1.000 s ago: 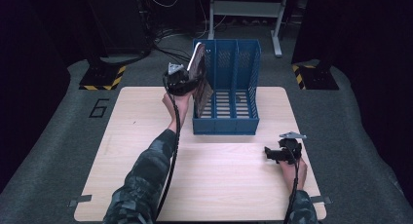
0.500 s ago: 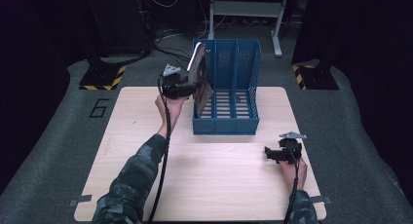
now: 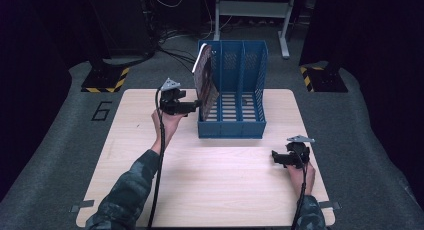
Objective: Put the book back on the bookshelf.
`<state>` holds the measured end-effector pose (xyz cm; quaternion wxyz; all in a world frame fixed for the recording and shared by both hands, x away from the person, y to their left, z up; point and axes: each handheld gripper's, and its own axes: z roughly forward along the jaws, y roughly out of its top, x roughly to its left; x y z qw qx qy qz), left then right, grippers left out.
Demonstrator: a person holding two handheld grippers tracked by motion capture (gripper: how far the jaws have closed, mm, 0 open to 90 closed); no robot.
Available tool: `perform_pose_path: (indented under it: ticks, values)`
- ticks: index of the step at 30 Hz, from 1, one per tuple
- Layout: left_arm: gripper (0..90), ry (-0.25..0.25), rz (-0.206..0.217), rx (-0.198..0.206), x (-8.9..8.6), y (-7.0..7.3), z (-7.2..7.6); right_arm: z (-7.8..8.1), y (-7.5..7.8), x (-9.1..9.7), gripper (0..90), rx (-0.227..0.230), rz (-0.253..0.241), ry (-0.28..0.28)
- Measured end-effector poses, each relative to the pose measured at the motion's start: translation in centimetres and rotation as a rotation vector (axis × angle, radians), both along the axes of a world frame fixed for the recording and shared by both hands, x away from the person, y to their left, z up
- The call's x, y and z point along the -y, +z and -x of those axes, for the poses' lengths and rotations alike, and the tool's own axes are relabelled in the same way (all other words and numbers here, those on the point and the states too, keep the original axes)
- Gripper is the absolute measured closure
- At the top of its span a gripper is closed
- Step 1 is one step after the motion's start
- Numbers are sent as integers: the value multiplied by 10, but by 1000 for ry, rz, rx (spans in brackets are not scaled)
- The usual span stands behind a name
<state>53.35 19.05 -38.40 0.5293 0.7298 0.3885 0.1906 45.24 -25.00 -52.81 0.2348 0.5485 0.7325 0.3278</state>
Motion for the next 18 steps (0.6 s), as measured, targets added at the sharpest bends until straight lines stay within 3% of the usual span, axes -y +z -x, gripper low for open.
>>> perform_pose_path:
  ticks: [5, 8, 10, 18]
  values:
    - [7, -54, -39, 21, -9, 0, 22, 0, 0, 0, 74, 0, 1, 0]
    - [1, -84, -94, 37, -14, 1, 36, 0, 0, 0, 74, -1, 6, 3]
    - [1, -95, -107, 42, -19, 0, 45, 0, 0, 0, 74, -1, 6, 3]
    - [0, -93, -191, 55, -44, -10, 83, 0, 0, 0, 75, 6, 6, -2]
